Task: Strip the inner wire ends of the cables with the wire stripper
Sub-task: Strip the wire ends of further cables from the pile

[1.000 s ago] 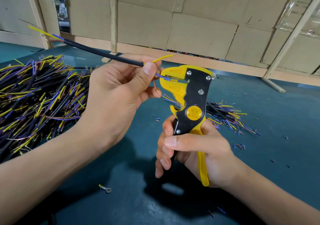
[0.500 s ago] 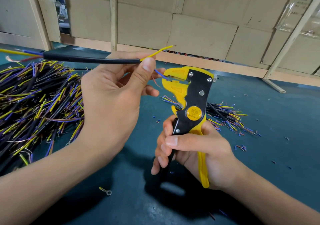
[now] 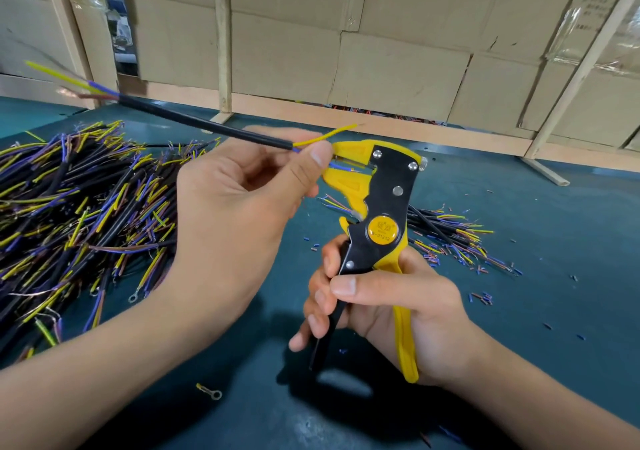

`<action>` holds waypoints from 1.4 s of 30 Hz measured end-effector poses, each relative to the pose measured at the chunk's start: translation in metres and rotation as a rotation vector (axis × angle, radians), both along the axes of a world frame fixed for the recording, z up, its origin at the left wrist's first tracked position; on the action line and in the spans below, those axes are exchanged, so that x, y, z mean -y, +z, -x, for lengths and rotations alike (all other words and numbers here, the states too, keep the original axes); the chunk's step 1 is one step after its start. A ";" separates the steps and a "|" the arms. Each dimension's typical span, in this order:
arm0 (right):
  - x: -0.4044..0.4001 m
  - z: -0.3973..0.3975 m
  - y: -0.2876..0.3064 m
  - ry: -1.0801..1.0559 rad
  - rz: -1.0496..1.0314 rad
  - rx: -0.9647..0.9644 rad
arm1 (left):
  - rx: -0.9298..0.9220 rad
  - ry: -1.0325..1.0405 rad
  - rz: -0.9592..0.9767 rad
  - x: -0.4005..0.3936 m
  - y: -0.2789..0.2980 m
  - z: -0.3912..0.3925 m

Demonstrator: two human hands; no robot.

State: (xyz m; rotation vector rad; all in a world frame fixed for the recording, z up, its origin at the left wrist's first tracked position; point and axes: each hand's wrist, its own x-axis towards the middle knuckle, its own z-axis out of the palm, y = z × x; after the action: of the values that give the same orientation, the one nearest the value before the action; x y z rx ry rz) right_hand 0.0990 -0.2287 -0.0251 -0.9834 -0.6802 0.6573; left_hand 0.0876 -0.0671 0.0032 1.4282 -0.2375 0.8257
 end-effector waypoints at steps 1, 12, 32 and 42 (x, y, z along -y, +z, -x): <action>0.000 0.000 0.000 -0.001 -0.001 -0.002 | -0.001 0.004 -0.017 -0.001 0.000 0.000; 0.002 -0.003 -0.001 -0.011 -0.021 -0.005 | -0.007 -0.075 -0.106 -0.003 0.009 0.001; 0.002 -0.001 0.002 0.000 0.010 0.057 | 0.051 -0.085 -0.061 -0.007 0.008 0.000; 0.003 0.002 0.007 -0.025 0.022 0.069 | 0.079 -0.099 -0.051 -0.006 0.007 -0.001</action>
State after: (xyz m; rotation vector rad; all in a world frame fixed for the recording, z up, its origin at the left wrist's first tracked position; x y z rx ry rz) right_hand 0.0968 -0.2319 -0.0185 -1.0375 -0.7213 0.6126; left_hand 0.0886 -0.0610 0.0103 1.4207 -0.3892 0.8001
